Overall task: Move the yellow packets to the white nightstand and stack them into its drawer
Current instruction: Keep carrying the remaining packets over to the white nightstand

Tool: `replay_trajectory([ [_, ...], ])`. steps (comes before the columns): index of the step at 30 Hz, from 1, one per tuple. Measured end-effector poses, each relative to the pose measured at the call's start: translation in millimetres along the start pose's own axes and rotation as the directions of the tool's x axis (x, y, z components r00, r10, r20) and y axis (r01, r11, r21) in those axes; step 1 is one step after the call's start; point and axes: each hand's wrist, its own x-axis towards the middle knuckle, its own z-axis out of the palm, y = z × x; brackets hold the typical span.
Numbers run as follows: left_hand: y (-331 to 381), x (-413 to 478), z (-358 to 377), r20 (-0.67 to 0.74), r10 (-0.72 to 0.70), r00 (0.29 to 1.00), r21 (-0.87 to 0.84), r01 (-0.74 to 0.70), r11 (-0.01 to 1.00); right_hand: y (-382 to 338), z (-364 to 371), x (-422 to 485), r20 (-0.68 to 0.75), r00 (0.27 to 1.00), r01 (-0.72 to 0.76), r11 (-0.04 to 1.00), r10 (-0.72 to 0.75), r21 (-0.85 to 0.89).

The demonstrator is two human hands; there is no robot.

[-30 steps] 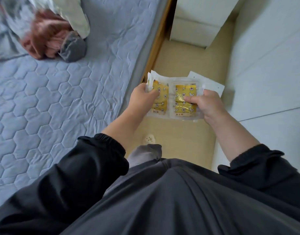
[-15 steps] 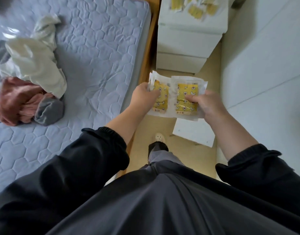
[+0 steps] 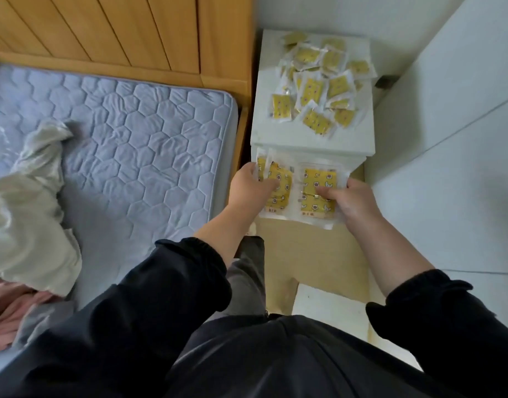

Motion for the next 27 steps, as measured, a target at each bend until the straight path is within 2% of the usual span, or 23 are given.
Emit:
replay_trajectory([
  [6, 62.0, 126.2, -6.7, 0.024, -0.013, 1.000, 0.015, 0.013, 1.000, -70.7, 31.0, 104.4, -0.088, 0.992, -0.087, 0.996, 0.089, 0.027],
  [10, 95.9, 197.4, 4.1, 0.036, -0.049, 0.998, 0.073, 0.046, 0.996, -111.6, 40.7, 162.6, -0.099, 0.991, -0.083, 0.996, 0.086, 0.036],
  [16, 122.3, 272.2, 45.0, 0.046, -0.091, 0.995, 0.058, 0.088, 0.994, -136.4, 21.0, 243.9, -0.139, 0.985, -0.102, 0.995, 0.103, 0.008],
  [21, 129.4, 350.4, 92.2, -0.041, -0.140, 0.989, 0.047, 0.142, 0.989, -144.2, -1.0, 348.3, -0.148, 0.986, -0.090, 0.994, 0.080, -0.064],
  [25, 147.5, 417.9, 132.7, -0.094, -0.083, 0.992, 0.018, 0.085, 0.996, -164.9, -7.7, 432.6, -0.159, 0.987, -0.006, 0.985, -0.022, -0.172],
  [27, 152.1, 433.8, 144.5, -0.102, 0.024, 0.994, 0.116, -0.012, 0.993, -167.7, -5.8, 455.5, -0.129, 0.987, 0.057, 0.959, -0.096, -0.279],
])
